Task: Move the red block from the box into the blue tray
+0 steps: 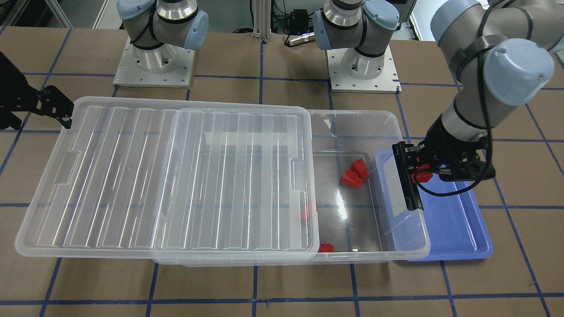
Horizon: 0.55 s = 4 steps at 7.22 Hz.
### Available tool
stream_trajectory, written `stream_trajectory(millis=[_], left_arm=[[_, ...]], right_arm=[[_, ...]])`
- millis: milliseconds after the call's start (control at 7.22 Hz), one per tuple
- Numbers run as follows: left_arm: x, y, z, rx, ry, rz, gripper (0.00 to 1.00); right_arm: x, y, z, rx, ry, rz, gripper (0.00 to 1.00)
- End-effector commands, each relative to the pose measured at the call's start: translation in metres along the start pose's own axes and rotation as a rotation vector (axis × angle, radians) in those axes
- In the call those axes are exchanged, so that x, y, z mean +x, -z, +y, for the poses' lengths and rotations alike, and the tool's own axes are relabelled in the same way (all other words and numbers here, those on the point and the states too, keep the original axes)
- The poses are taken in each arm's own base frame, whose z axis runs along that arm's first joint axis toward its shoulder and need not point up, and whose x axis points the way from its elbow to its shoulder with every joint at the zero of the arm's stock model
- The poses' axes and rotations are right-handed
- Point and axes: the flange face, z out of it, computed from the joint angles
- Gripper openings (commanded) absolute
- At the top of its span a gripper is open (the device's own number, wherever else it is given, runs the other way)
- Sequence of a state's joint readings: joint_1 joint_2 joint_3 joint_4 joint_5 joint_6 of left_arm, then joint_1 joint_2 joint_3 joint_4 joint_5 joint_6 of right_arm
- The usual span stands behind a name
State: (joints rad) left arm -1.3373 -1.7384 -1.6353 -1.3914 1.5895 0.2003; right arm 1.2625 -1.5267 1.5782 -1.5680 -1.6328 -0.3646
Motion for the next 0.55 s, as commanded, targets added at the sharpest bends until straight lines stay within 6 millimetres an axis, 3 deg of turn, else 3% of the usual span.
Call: stream_trajectory(millis=[0,138,277,415], left_arm=[[-0.089,-0.028,-0.001,-0.033,-0.079,0.079,0.00],[-0.098,-0.052,-0.008,-0.038,-0.181,0.082,0.00],[-0.103,-0.092,-0.013,-0.039,-0.216,0.082,0.00],[-0.109,-0.117,-0.021,0.007,-0.224,0.023,0.00]], right_arm=[[0.019,-0.003,-0.001,0.004,-0.035,0.004,1.00],[0.032,-0.006,0.000,0.001,-0.050,0.005,1.00],[0.051,-0.007,0.002,0.005,-0.083,0.003,1.00],[0.073,-0.006,0.002,0.040,-0.113,0.018,1.00]])
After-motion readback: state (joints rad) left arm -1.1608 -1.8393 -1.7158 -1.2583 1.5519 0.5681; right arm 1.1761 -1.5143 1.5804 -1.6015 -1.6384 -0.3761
